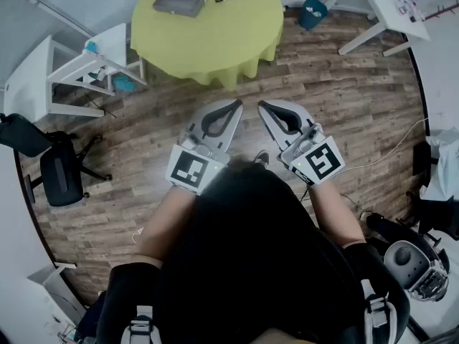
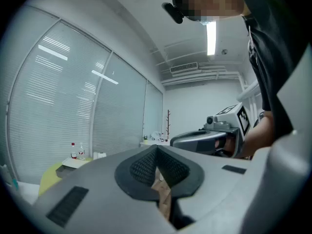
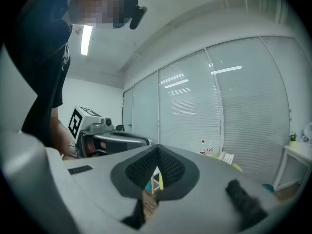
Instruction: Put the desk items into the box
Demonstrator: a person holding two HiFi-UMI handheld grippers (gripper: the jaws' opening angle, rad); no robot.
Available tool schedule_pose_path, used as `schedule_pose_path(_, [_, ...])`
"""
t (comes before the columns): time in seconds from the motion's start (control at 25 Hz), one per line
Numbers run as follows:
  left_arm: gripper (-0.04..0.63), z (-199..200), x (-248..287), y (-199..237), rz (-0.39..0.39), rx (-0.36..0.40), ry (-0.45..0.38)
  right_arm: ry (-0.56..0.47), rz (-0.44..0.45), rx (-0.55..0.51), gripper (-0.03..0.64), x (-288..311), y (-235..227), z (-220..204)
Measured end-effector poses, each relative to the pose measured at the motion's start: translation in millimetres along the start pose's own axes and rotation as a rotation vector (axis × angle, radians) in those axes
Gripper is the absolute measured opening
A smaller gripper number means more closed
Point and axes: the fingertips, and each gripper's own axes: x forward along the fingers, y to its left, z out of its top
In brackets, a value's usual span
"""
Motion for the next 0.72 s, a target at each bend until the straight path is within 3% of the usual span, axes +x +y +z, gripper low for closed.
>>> schedule_pose_path(0.4, [0.011, -7.3, -20.2, 7.4, -0.027, 0.018, 0.001, -0.002, -0.029, 0.045, 0.018, 11.3, 19.6, -2.9])
schedule_pose_path(0.72, [0.011, -5.8, 7.7, 23.1, -0.012, 0.014, 0.002, -0.024, -0.035, 0.044, 0.018, 19.0, -15.7, -2.7])
